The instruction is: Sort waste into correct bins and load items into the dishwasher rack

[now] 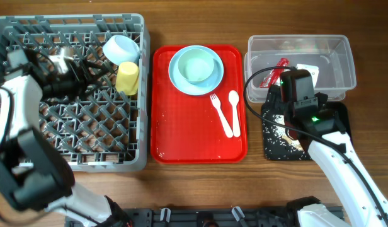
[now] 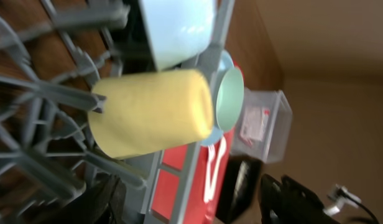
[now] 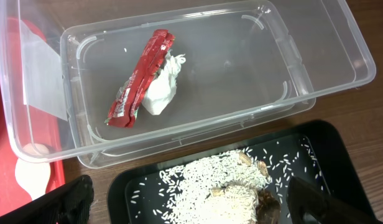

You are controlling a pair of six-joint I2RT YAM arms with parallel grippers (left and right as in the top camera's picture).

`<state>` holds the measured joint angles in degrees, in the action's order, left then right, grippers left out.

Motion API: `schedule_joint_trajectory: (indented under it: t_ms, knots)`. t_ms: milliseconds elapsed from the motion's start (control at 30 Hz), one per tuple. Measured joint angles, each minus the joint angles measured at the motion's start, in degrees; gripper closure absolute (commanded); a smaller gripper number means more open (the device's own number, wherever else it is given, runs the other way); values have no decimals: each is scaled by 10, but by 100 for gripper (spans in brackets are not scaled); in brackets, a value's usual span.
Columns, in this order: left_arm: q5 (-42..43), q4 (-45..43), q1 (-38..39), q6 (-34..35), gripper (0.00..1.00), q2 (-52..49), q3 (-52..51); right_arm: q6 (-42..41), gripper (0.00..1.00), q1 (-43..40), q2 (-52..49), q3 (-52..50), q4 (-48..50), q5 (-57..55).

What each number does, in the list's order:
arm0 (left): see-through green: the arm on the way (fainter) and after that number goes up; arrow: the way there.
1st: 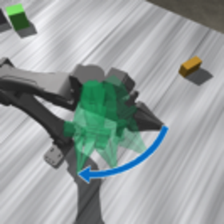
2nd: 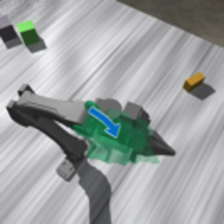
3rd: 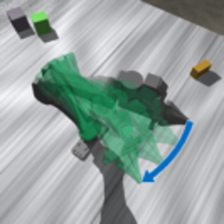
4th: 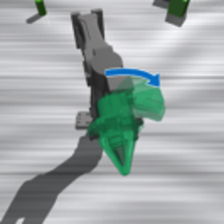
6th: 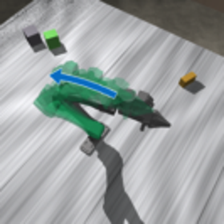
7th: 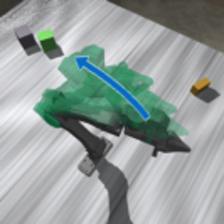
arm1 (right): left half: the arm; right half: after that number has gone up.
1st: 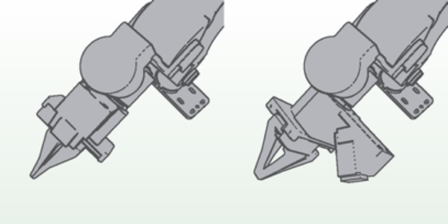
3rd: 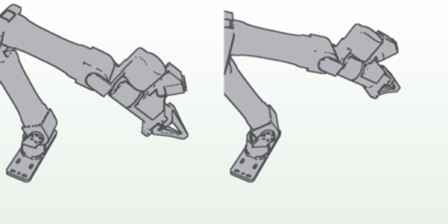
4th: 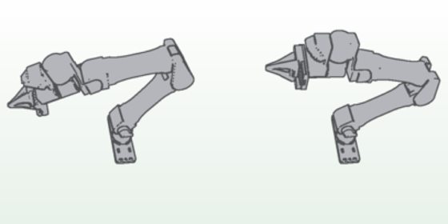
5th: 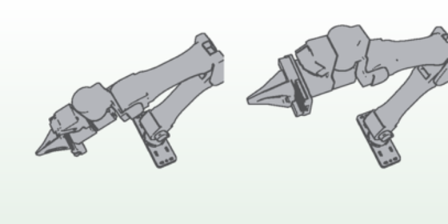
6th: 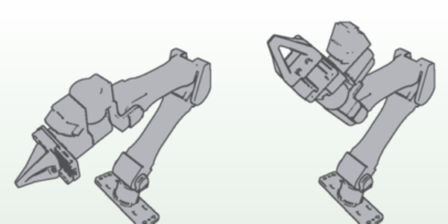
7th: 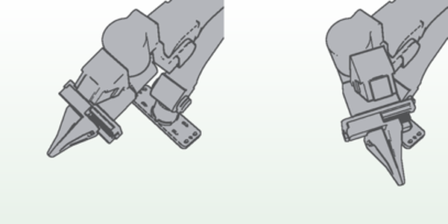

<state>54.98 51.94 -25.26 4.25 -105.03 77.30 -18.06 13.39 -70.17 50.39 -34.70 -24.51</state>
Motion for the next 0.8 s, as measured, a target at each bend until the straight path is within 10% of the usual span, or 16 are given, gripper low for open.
schedule_joint_trajectory:
  t_ms: [67, 267, 467, 800]
  knots:
    - [-58, -28, 4, 39, 68, 89, 12, 0, 0, 0, 0, 0, 0, 0]
    - [-194, -106, 141, 108, 96, 222, 21, 0, 0, 0, 0, 0, 0, 0]
    - [-383, -152, 287, 122, 96, 192, 22, 0, 0, 0, 0, 0, 0, 0]
    - [-471, -147, 289, 135, 96, 72, 22, 0, 0, 0, 0, 0, 0, 0]
